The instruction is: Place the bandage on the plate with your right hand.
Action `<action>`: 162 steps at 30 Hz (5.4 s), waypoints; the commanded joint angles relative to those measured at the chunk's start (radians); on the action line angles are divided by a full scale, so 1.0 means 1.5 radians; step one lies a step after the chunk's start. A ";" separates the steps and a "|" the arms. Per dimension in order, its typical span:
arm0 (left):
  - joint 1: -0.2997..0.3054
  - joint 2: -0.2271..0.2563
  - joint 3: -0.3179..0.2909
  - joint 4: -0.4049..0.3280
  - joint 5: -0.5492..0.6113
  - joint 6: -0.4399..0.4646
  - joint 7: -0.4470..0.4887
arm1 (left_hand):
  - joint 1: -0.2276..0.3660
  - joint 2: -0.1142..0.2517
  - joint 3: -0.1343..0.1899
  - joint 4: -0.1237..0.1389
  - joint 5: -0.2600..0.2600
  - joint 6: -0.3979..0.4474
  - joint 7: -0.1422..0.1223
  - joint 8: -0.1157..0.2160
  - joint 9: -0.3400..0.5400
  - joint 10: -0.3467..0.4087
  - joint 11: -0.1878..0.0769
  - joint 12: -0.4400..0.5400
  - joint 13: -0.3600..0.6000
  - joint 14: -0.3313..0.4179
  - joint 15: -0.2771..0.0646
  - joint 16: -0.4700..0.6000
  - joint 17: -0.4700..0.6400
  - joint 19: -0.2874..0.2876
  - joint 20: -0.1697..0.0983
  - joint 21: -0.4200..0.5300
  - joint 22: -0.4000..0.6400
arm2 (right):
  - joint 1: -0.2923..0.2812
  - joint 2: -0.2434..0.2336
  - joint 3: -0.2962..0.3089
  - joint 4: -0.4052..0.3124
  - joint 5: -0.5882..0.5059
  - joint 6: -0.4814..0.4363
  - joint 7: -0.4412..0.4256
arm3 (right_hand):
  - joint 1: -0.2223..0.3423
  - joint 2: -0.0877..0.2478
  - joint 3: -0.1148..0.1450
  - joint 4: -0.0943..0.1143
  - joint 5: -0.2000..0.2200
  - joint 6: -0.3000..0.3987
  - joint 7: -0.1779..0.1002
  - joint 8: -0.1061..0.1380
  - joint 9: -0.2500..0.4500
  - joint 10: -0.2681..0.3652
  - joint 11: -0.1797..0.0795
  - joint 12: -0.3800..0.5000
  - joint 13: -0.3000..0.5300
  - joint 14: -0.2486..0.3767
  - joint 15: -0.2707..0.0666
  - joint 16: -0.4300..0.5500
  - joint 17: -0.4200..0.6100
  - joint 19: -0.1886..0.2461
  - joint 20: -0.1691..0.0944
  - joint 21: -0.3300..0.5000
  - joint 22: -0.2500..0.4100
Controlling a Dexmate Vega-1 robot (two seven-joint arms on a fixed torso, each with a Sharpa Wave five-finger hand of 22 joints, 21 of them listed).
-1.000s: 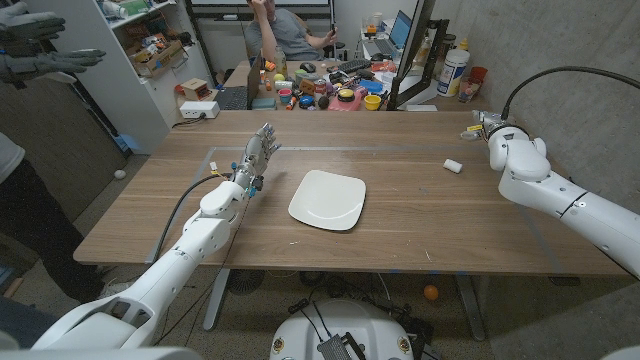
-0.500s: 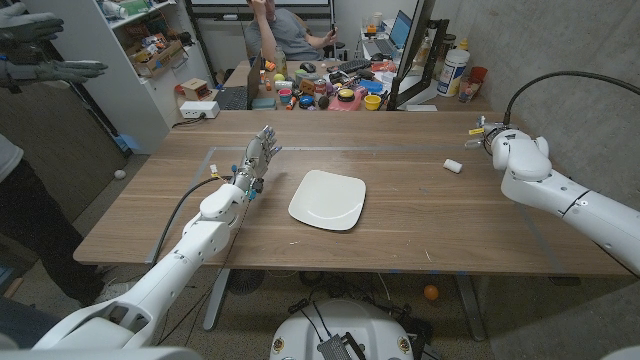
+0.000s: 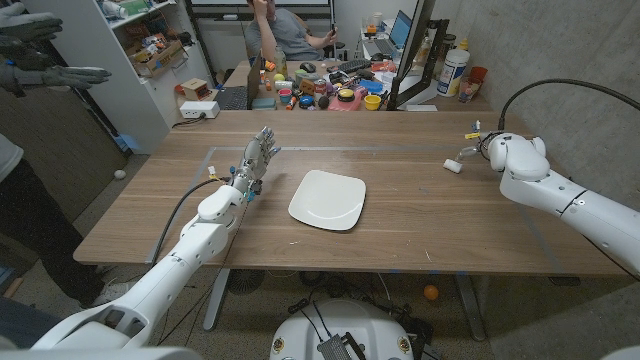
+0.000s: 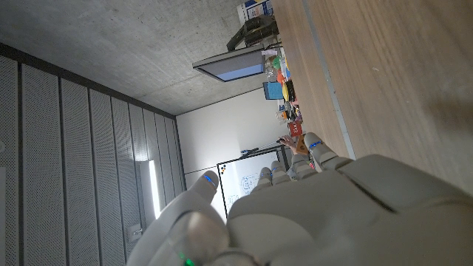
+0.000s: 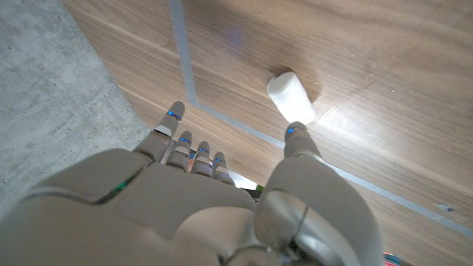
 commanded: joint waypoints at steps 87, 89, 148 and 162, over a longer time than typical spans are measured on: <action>-0.017 -0.006 -0.006 0.044 -0.005 -0.009 -0.029 | -0.005 0.051 -0.005 0.000 0.004 -0.028 0.000 0.000 0.003 0.000 0.001 0.002 0.003 -0.009 -0.023 0.001 0.001 -0.007 -0.025 0.004 0.002 | -0.071 0.035 0.038 -0.036 -0.040 0.045 -0.244 | 0.266 0.079 -0.067 0.012 0.049 0.557 -0.067 0.231 0.073 0.644 -0.061 0.255 0.096 0.731 -0.167 0.210 0.182 0.367 -0.155 0.378 0.177; -0.017 -0.006 -0.006 0.044 -0.006 -0.008 -0.029 | -0.005 0.051 -0.005 0.000 0.004 -0.029 0.000 -0.001 0.003 0.000 0.001 0.002 0.003 -0.009 -0.023 0.001 0.001 -0.007 -0.025 0.004 0.002 | -0.074 0.035 0.041 -0.041 -0.041 0.050 -0.247 | 0.266 0.078 -0.069 0.012 0.049 0.557 -0.068 0.232 0.074 0.642 -0.063 0.255 0.098 0.731 -0.166 0.209 0.183 0.366 -0.156 0.377 0.173; 0.007 0.008 -0.018 0.031 -0.024 -0.020 -0.040 | -0.005 0.052 -0.008 0.000 0.005 -0.028 0.001 0.000 0.003 0.000 0.002 0.002 0.003 -0.008 -0.024 0.001 0.001 -0.007 -0.025 0.004 0.002 | -0.128 0.083 0.075 -0.241 -0.174 0.326 -0.217 | 0.258 0.069 -0.106 0.029 0.058 0.555 -0.069 0.253 0.091 0.648 -0.062 0.265 0.119 0.728 -0.166 0.196 0.206 0.354 -0.156 0.389 0.129; 0.003 0.007 -0.021 0.041 -0.026 -0.024 -0.050 | -0.005 0.052 -0.009 0.000 0.005 -0.028 0.001 0.000 0.002 0.000 0.001 0.002 0.003 -0.008 -0.023 0.001 0.001 -0.007 -0.025 0.004 0.002 | -0.108 0.131 0.042 -0.239 -0.204 0.420 -0.204 | 0.259 0.069 -0.111 0.031 0.060 0.556 -0.069 0.256 0.092 0.650 -0.061 0.265 0.121 0.730 -0.166 0.194 0.210 0.353 -0.156 0.395 0.126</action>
